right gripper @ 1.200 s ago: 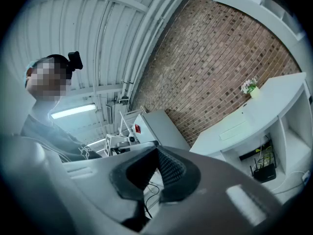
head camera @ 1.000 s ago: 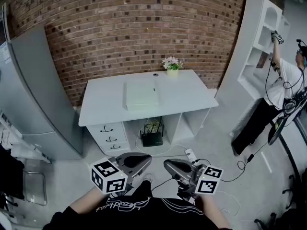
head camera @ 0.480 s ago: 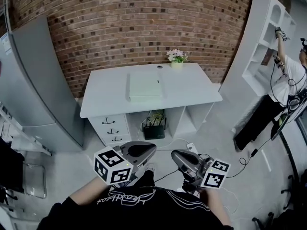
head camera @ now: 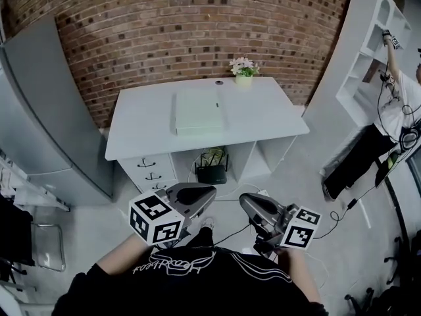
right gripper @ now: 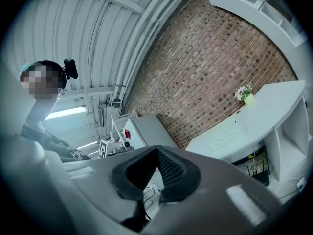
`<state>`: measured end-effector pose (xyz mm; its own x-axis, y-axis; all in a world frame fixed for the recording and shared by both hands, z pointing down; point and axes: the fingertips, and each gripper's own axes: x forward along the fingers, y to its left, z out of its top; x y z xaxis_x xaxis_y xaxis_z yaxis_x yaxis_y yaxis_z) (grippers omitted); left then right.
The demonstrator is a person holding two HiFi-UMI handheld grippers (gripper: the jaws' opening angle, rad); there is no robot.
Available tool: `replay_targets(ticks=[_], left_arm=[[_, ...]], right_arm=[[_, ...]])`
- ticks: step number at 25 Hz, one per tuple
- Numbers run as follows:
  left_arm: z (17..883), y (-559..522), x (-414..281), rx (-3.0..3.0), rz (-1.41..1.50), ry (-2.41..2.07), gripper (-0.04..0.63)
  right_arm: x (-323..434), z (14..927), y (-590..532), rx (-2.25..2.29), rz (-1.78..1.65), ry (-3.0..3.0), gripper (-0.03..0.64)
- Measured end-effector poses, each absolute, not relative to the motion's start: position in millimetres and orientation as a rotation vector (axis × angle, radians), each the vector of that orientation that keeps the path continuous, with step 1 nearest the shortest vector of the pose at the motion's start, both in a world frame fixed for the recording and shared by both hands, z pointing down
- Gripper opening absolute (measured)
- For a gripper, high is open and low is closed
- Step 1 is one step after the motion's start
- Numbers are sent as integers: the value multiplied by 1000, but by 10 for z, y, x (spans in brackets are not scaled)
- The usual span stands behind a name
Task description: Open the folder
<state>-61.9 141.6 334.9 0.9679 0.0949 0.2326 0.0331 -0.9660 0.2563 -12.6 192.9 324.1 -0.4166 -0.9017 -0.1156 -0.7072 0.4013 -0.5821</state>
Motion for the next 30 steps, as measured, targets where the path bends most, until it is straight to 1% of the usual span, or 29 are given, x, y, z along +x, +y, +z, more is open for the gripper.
replay_targets(ticks=[18, 30], left_arm=[[3551, 58, 302, 2853, 448, 89, 3], [3873, -743, 912, 2895, 609, 30, 3]], right_arm=[[767, 3389, 616, -1419, -758, 2185, 3], [1361, 3633, -90, -1431, -864, 2114, 3]])
